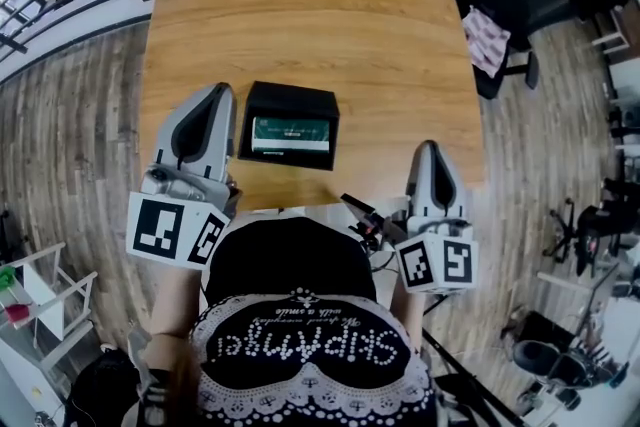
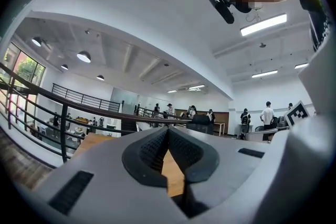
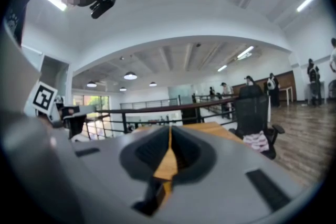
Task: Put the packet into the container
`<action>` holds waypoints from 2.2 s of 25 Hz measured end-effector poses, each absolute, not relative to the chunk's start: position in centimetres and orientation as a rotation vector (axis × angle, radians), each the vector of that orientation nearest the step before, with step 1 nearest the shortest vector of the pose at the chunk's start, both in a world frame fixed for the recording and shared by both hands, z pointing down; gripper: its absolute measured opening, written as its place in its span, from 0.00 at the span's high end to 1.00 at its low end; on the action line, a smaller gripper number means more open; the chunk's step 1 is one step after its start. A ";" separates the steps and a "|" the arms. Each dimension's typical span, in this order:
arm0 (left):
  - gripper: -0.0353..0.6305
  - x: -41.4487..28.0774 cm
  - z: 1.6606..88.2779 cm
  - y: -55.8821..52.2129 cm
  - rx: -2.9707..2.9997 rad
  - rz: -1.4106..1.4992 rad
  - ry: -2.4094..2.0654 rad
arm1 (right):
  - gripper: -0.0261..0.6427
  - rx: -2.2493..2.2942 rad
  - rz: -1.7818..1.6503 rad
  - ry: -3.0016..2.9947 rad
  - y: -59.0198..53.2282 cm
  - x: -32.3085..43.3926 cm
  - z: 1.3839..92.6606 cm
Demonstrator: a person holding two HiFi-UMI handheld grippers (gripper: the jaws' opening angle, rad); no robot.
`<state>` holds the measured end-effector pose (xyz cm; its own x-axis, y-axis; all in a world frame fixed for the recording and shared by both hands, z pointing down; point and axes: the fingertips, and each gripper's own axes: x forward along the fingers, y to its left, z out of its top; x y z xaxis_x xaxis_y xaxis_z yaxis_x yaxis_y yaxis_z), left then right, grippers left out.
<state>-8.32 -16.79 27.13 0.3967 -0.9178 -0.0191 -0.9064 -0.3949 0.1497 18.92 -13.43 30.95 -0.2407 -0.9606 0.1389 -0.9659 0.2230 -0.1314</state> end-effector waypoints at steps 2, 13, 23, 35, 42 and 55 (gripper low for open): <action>0.90 -8.8 27.1 -16.0 2.517 -0.154 -1.679 | 0.91 1.923 0.287 -2.437 -13.3 18.8 30.8; 0.90 -10.3 27.1 -13.0 2.537 -0.128 -1.761 | 0.91 1.872 0.282 -2.445 -11.8 17.9 31.1; 0.90 -10.6 29.5 -12.2 2.494 -0.085 -1.775 | 0.91 1.861 0.277 -2.434 -11.2 17.4 31.1; 0.90 -10.7 29.0 -12.7 2.554 -0.076 -1.735 | 0.91 1.861 0.280 -2.420 -10.9 15.9 31.2; 0.90 -11.3 29.0 -12.4 2.572 -0.089 -1.693 | 0.91 1.859 0.287 -2.405 -10.3 14.4 31.7; 0.90 -13.0 29.9 -12.9 2.572 -0.072 -1.668 | 0.91 1.863 0.283 -2.388 -10.3 12.2 32.3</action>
<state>-13.00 -12.86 29.91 0.4077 -0.9131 0.0019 -0.9096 -0.4059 0.0886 12.19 -10.34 32.31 -0.2468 -0.9499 0.1919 -0.9684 0.2345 -0.0844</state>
